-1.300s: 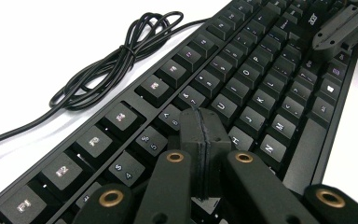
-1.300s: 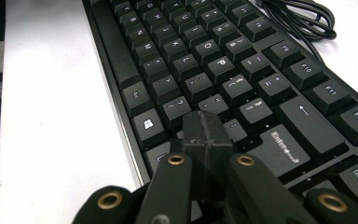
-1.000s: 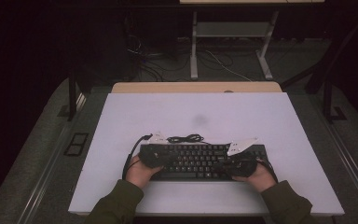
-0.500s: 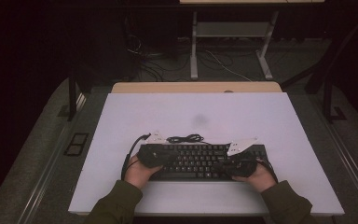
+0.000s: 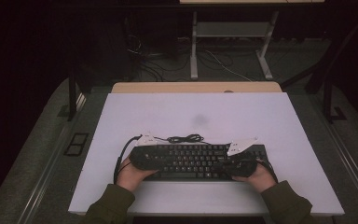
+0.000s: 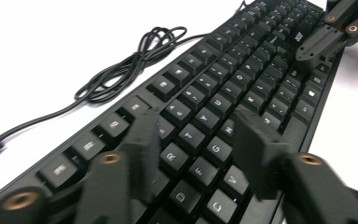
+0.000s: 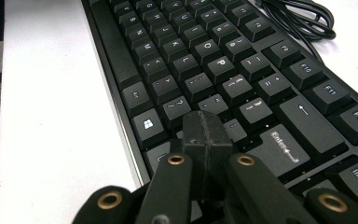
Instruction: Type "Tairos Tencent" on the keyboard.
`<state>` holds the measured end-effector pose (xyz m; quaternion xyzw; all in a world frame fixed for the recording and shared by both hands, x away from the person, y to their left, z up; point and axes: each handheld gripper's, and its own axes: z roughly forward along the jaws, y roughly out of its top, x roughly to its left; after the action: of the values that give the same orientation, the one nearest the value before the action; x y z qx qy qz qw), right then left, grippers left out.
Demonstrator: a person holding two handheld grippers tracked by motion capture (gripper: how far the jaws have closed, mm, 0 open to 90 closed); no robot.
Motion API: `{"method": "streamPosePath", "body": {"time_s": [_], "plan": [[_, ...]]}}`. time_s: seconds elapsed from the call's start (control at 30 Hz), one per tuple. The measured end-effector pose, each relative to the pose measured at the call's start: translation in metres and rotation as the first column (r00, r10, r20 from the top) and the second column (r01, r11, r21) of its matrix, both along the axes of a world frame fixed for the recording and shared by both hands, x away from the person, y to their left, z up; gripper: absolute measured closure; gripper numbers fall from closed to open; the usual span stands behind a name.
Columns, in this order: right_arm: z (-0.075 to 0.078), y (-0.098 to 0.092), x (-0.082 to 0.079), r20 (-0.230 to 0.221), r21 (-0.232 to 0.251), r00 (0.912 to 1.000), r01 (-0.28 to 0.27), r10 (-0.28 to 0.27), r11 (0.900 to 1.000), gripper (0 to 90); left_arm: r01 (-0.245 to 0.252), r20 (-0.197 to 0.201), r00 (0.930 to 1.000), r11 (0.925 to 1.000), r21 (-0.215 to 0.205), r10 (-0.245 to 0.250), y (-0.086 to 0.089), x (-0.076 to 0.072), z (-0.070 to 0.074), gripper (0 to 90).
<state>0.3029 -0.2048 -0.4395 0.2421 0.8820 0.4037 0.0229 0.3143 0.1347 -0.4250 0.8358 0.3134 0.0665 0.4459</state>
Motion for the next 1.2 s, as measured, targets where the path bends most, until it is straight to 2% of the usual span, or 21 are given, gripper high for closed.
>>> {"method": "streamPosePath", "body": {"time_s": [0.1, 0.17, 0.43, 0.6, 0.9, 1.2], "plan": [[0.0, 0.0, 0.0, 0.001, -0.001, 1.0, -0.001, 0.001, 1.0, 89.3, -0.022, 0.009, 0.9997, 0.9997, -0.01, 0.022, 0.005, -0.002, 0.0, 38.6], [0.0, 0.0, 0.0, 0.0, 0.0, 1.0, 0.0, 0.0, 1.0, 89.3, -0.03, 0.01, 0.9995, 0.9995, -0.013, 0.03, 0.009, -0.002, 0.0, 35.0], [0.001, 0.0, 0.0, -0.007, 0.003, 1.0, 0.003, -0.003, 1.0, 89.1, -0.047, 0.009, 0.9988, 0.9986, -0.024, 0.047, 0.015, -0.001, -0.002, 34.8], [0.006, 0.0, 0.0, -0.004, 0.041, 1.0, 0.007, -0.007, 0.999, 85.1, -0.054, 0.008, 0.9985, 0.9984, -0.02, 0.054, 0.017, 0.0, -0.003, 34.9], [0.009, 0.009, 0.005, -0.023, 0.113, 0.9995, 0.024, -0.022, 0.993, 63.2, -0.059, 0.005, 0.9982, 0.998, -0.02, 0.059, 0.019, 0.002, -0.004, 40.0], [0.01, 0.022, 0.014, -0.038, 0.162, 0.9991, 0.027, -0.021, 0.986, 47.7, -0.075, -0.006, 0.9972, 0.997, -0.017, 0.075, 0.02, 0.003, -0.007, 52.6]]}}
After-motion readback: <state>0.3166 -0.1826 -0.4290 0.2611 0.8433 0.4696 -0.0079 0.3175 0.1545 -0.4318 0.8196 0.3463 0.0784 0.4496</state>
